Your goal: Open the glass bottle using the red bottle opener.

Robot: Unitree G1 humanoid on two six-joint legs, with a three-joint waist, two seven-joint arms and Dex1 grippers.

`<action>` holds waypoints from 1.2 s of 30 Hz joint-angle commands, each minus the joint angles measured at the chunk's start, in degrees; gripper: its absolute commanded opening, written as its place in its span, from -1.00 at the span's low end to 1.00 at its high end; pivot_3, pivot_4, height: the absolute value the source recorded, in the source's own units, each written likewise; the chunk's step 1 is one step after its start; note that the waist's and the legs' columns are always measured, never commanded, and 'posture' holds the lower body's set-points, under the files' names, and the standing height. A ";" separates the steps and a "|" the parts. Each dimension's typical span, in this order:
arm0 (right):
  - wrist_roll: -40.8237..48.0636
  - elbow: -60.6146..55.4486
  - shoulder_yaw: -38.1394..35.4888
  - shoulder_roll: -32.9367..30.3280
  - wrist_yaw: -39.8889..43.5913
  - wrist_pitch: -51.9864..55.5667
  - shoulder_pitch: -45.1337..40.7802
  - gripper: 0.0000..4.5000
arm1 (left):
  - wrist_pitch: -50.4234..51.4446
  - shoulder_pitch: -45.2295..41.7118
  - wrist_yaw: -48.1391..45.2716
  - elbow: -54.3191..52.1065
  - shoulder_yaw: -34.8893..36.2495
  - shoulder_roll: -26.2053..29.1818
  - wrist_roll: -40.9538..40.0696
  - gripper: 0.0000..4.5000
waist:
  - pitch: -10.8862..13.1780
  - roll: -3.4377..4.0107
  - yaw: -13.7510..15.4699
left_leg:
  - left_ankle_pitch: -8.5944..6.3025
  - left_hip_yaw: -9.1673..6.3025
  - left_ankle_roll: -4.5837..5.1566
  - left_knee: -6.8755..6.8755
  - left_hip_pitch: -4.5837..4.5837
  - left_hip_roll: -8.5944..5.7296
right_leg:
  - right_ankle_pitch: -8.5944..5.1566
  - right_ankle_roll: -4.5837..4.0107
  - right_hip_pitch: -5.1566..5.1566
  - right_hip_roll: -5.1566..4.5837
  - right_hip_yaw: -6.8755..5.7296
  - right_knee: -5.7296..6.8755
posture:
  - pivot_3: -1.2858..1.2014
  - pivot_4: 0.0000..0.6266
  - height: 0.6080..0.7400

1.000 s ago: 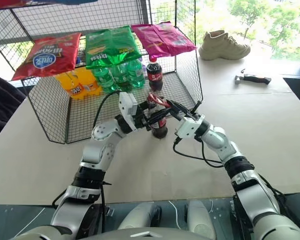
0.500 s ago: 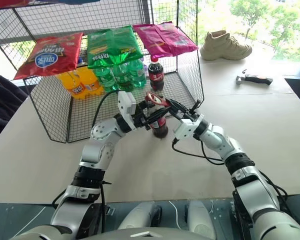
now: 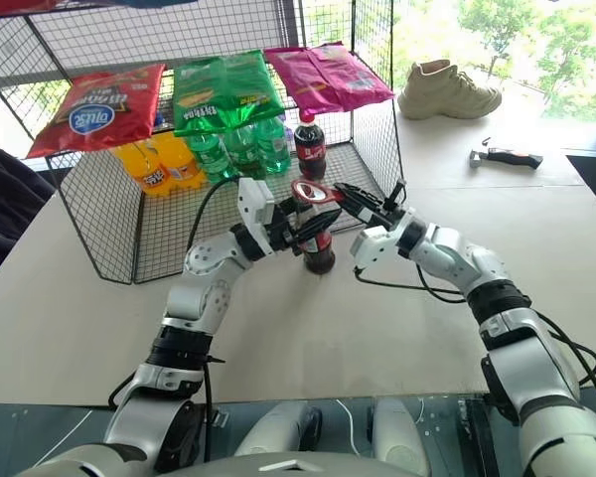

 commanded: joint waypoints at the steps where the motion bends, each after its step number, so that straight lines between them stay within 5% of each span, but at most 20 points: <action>1: -6.74 0.46 6.04 -0.93 1.63 -1.25 0.16 -1.00 | -0.03 -1.42 0.43 0.69 -2.44 -1.14 1.30 -0.07 | 0.00 -0.01 0.02 | 0.00 0.00 0.00 0.00 0.00 0.00 | 0.00 0.00 0.00 0.00 0.00 0.00 | 0.03 -0.52 0.88; 36: -5.85 -4.35 3.03 -14.67 1.56 -1.51 -7.58 -1.00 | -1.83 -1.65 0.27 3.09 -3.37 -2.27 1.22 -0.07 | 0.34 -0.12 1.42 | 0.19 -0.25 -0.31 0.02 -0.95 -0.11 | 0.03 -0.03 -0.69 -0.08 -0.22 -0.15 | 0.03 -0.52 0.88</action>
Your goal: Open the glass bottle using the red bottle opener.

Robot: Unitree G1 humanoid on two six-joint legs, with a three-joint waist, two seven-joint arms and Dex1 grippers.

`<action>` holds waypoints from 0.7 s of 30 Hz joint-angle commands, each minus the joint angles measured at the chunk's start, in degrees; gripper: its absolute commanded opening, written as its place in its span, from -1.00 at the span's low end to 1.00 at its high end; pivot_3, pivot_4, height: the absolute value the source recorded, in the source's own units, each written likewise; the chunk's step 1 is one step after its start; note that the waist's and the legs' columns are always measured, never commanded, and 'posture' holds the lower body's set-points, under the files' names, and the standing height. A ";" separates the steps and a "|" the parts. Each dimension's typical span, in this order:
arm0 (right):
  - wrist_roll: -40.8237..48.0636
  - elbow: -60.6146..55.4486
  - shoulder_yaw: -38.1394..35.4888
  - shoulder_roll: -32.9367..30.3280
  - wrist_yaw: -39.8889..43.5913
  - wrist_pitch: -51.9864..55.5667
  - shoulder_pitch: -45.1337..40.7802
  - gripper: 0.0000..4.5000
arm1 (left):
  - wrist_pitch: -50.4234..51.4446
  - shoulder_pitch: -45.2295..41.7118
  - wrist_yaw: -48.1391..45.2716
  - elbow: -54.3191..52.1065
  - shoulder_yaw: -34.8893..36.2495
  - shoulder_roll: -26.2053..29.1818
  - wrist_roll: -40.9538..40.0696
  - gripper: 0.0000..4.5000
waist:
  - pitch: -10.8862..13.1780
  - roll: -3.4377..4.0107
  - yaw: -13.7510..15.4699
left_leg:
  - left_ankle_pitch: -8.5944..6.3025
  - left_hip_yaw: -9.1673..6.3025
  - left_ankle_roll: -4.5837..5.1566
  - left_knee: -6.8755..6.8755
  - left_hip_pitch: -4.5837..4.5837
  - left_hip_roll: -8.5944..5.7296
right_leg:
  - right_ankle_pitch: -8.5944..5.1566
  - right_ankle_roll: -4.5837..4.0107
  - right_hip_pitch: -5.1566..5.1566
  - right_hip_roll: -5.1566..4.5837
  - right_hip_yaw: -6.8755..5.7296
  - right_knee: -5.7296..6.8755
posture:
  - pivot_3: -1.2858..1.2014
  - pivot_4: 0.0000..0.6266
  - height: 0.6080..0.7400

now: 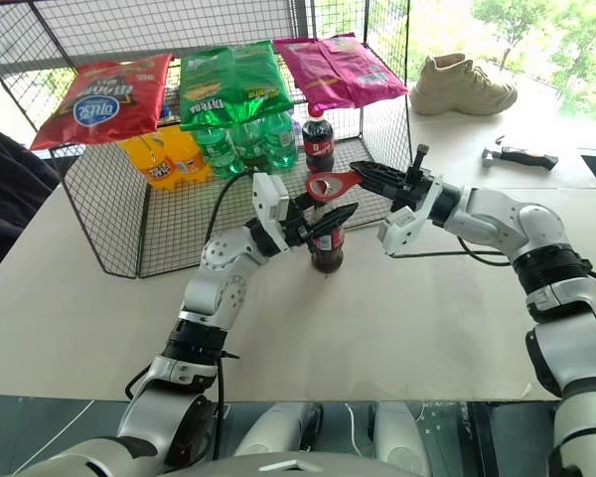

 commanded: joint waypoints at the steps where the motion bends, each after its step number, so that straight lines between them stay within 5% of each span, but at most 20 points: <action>1: -2.19 0.07 0.48 -1.60 1.26 0.52 0.06 -1.00 | 0.53 0.62 0.18 1.67 -1.16 0.18 1.18 -0.07 | 0.00 0.00 0.00 | 0.00 0.01 0.00 0.00 0.00 0.00 | 0.00 0.00 0.00 0.00 0.01 0.00 | 0.03 -0.52 0.88; 21: 10.60 -2.26 -5.04 2.54 2.06 4.12 1.41 -1.00 | 1.26 2.87 1.03 -2.64 -0.66 1.74 0.53 -0.07 | 0.05 -0.05 -0.07 | 0.00 0.03 0.00 -0.01 -0.18 0.02 | 0.02 -0.02 -0.22 0.00 0.02 0.00 | 0.03 -0.52 0.88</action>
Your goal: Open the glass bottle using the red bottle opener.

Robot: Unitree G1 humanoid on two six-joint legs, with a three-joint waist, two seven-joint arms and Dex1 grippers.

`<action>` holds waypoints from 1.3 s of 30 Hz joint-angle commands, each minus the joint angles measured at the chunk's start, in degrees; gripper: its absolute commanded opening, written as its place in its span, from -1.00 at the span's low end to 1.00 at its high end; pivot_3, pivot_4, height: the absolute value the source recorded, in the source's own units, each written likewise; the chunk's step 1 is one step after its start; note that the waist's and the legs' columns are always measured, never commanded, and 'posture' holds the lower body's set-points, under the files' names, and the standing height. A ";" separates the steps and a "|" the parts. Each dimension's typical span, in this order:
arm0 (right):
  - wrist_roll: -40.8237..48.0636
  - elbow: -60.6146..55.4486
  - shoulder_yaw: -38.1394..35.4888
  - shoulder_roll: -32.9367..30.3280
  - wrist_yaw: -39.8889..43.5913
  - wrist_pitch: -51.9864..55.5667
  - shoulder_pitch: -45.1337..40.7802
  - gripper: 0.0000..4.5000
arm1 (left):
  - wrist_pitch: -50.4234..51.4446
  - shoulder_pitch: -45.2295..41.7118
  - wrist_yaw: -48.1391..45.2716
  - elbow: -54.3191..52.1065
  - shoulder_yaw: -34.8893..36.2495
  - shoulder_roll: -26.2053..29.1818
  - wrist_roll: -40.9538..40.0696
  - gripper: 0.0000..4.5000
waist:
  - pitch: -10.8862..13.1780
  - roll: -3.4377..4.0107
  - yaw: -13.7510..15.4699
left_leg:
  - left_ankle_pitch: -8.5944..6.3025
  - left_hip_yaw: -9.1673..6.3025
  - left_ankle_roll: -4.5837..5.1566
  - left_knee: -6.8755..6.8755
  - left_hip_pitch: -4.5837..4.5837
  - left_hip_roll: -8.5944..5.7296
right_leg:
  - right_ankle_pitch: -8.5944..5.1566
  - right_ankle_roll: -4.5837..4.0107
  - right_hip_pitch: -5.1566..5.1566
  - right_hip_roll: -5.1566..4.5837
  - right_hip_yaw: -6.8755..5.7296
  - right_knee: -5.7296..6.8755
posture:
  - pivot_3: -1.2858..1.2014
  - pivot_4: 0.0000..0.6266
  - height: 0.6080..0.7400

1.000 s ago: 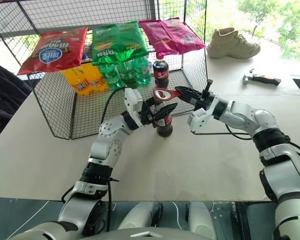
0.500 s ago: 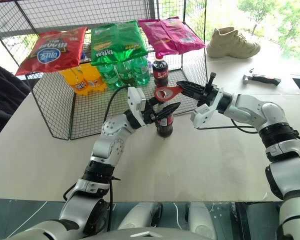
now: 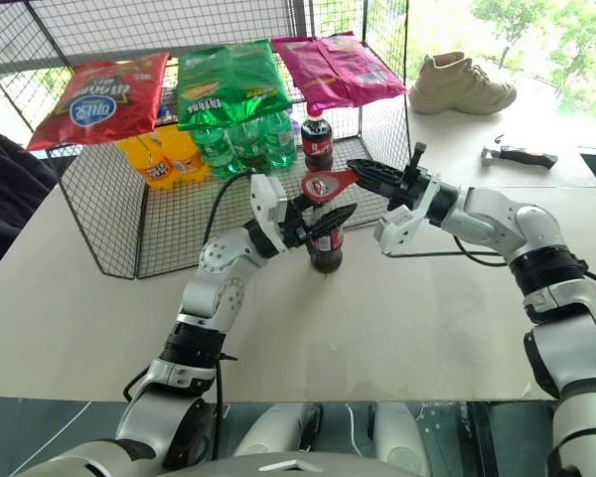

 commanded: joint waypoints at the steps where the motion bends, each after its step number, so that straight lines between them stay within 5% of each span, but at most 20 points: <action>1: 7.01 -0.64 -4.78 1.16 0.42 2.64 0.74 -1.00 | 1.24 1.76 0.42 -0.61 -0.46 1.16 0.67 -0.07 | 0.01 -0.01 0.02 | 0.00 0.00 0.00 0.00 -0.02 0.00 | 0.00 -0.01 -0.01 -0.01 0.00 0.00 | 0.03 -0.52 0.88; 28: 16.93 -8.09 -10.25 10.81 7.30 17.75 11.09 -1.00 | 1.58 3.02 1.72 -2.22 -0.30 2.10 0.18 -0.07 | 0.04 0.01 -0.20 | 0.00 0.02 0.00 -0.01 -0.05 0.02 | 0.03 -0.03 -0.08 0.01 0.02 0.03 | 0.03 -0.52 0.88; 34: 17.01 -7.32 -10.16 11.14 7.57 17.96 10.92 -1.00 | 1.42 3.25 2.07 -2.40 -0.19 1.99 0.23 0.90 | 0.06 -0.01 -0.64 | 0.00 0.03 0.01 -0.01 -0.26 0.01 | 0.04 -0.03 -0.32 0.01 0.02 0.05 | 0.03 -0.52 0.88; 39: 17.23 -6.95 -10.15 11.50 7.98 18.10 10.89 -1.00 | 1.09 3.47 2.19 -2.61 -0.14 1.80 0.18 0.96 | 0.06 -0.01 -0.92 | 0.02 0.05 -0.01 0.15 -0.99 0.01 | 0.12 -0.10 -1.06 -0.02 0.01 0.16 | 0.03 -0.52 0.88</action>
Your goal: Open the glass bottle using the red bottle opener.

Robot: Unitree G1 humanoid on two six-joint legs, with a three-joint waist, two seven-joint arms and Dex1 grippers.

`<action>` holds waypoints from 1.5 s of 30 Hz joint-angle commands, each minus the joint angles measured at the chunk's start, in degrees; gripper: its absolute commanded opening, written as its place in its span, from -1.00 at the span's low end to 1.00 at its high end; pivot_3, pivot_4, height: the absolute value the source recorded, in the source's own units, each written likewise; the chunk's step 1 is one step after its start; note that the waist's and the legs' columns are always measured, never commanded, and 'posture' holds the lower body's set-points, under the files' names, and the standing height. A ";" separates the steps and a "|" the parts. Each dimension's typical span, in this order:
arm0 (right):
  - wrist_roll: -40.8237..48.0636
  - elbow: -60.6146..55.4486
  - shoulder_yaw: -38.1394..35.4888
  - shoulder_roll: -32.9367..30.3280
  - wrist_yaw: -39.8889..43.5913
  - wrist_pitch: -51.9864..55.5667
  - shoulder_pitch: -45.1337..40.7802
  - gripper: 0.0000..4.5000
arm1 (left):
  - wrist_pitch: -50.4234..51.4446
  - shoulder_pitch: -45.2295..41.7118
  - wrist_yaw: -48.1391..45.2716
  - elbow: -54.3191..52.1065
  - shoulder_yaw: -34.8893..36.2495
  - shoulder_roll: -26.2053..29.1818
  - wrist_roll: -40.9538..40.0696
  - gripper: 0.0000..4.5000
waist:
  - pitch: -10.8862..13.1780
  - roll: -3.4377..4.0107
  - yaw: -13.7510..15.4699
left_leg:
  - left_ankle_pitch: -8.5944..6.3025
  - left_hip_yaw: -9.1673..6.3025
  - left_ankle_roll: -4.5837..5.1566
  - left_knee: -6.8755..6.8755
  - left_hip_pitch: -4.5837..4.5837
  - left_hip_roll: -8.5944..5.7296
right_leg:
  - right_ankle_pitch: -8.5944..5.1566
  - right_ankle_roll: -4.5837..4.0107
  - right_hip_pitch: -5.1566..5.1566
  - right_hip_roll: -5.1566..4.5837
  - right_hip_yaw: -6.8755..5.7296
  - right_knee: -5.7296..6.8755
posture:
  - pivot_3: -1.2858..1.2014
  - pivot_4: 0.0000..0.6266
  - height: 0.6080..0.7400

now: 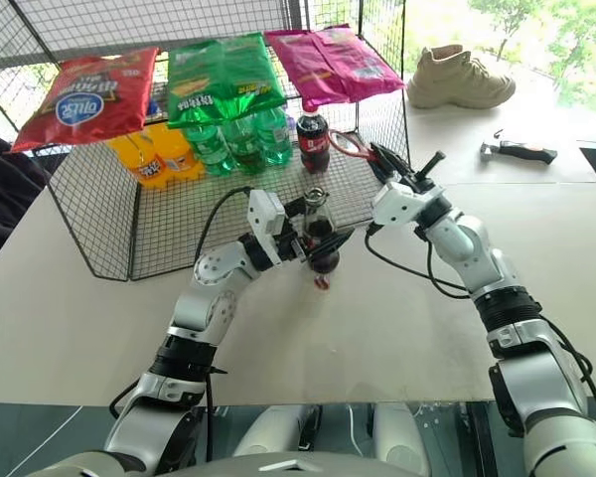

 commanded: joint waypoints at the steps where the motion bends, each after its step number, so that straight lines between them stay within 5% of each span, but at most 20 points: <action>1: 1.40 -1.33 -1.61 0.12 0.10 -0.06 -0.11 -1.00 | -0.79 -0.28 0.46 -1.76 0.17 -0.14 -0.02 0.96 | 0.00 0.00 -0.10 | 0.00 0.01 0.00 0.00 0.00 0.00 | 0.00 0.00 0.00 0.00 0.00 -0.01 | 0.03 -0.52 0.88; 25: 3.33 -4.75 -2.92 1.01 1.24 2.57 4.24 -1.00 | 4.01 6.06 -0.69 -12.69 1.67 5.63 -3.89 0.96 | -0.01 0.01 -0.51 | 0.00 0.07 0.00 0.04 0.04 0.02 | 0.00 -0.01 0.01 0.01 0.06 0.06 | 0.03 -0.52 0.88; 41: 8.61 -15.43 -5.80 2.68 3.82 11.61 17.10 -1.00 | 4.62 15.67 -0.10 -19.66 5.21 11.36 -4.66 0.96 | -0.02 0.03 -0.44 | 0.00 0.12 0.00 0.10 0.08 0.04 | 0.01 -0.02 0.03 0.02 0.10 0.15 | 0.03 -0.52 0.88; 45: 18.65 -20.10 -5.88 3.65 11.39 20.34 24.39 -1.00 | 3.38 18.92 1.11 -20.66 7.37 12.50 -4.18 0.96 | -0.07 0.00 -0.41 | 0.00 0.14 0.00 0.09 0.11 0.08 | 0.03 -0.04 0.04 -0.01 0.12 0.17 | 0.03 -0.52 0.88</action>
